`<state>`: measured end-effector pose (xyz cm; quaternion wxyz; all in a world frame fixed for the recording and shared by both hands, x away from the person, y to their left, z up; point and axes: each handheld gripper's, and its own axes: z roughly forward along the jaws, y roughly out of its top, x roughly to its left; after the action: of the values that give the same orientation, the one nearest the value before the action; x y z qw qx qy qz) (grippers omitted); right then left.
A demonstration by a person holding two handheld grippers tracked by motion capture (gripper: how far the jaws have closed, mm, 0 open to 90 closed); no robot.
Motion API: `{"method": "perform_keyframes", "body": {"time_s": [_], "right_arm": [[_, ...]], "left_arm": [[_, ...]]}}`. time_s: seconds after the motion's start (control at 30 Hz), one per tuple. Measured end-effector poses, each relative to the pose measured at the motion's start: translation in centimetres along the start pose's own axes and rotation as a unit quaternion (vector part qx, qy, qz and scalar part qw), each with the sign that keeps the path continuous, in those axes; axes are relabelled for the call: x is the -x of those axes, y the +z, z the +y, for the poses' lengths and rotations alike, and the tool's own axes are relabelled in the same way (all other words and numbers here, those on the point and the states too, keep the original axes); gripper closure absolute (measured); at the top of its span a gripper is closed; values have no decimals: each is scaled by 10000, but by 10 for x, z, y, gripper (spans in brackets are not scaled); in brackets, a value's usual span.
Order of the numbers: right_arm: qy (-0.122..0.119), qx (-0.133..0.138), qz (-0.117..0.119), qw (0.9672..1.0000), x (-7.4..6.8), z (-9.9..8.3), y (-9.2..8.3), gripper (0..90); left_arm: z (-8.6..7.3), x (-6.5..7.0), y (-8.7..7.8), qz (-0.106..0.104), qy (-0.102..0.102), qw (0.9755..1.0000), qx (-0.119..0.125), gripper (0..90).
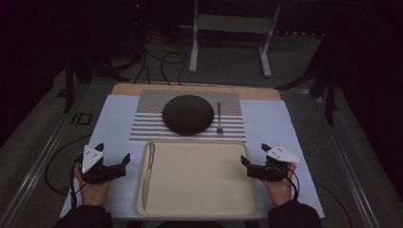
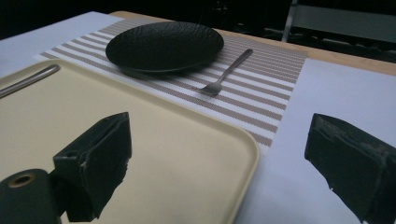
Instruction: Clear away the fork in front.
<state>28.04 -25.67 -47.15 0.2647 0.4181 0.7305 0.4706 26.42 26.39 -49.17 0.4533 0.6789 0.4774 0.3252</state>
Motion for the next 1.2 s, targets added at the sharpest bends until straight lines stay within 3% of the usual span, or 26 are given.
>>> {"method": "perform_keyframes", "body": {"time_s": [0.3,0.8,1.2], "right_arm": [[-58,-149,45,9999,-10,22,22,78],[-143,-456,-105,9988,-18,72,58,80],[-82,-539,-234,9982,-8,89,81,84]], "left_arm": [[-1,2,-2,16,1,10000,47,0],[-2,3,0,-16,69,10000,-14,0],[-2,3,0,-6,82,10000,-23,0]]}}
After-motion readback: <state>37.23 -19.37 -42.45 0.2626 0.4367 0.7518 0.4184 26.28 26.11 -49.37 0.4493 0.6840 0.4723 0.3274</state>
